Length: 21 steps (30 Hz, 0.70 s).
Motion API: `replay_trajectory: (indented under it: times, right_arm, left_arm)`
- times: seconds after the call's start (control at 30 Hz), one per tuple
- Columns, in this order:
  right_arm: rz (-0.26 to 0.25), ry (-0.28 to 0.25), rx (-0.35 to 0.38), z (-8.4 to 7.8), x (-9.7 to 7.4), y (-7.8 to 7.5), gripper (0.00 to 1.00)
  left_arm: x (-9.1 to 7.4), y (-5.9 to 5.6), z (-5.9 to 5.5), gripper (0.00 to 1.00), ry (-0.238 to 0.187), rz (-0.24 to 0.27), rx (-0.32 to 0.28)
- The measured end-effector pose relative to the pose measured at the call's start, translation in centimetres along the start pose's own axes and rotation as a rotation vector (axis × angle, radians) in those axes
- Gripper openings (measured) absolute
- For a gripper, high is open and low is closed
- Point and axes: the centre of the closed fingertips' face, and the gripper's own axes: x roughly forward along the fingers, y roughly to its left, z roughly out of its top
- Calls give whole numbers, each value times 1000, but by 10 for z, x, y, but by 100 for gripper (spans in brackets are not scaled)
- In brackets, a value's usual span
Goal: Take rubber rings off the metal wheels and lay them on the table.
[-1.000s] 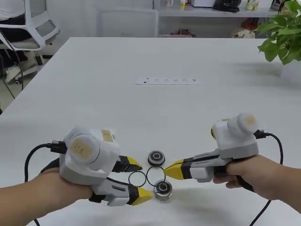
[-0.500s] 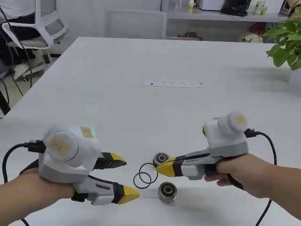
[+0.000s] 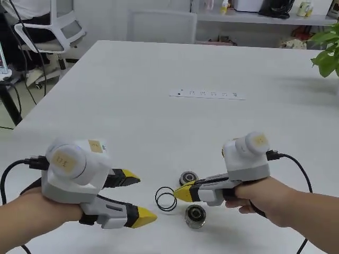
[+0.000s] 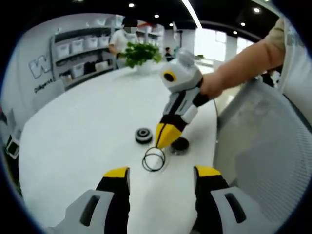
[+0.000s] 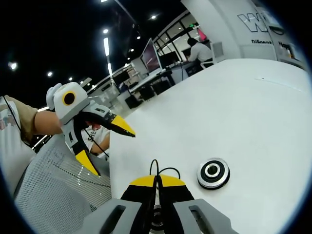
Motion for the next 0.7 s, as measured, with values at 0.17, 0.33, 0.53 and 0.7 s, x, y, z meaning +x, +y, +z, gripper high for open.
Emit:
replay_trajectory:
  times: [0.17,0.33,0.53,0.7]
  right_arm:
    - [-28,13,8,-4,2,-7,0]
    - [-53,23,17,-7,4,-13,0]
    - [-77,30,19,-10,5,-17,0]
    - [-88,46,9,-13,7,-19,2]
  left_arm:
    - [0,0,-1,53,2,2,-1]
    - [-1,1,-3,53,6,4,-5]
    - [-1,1,-6,53,11,6,-14]
    - [1,1,-6,52,13,4,-17]
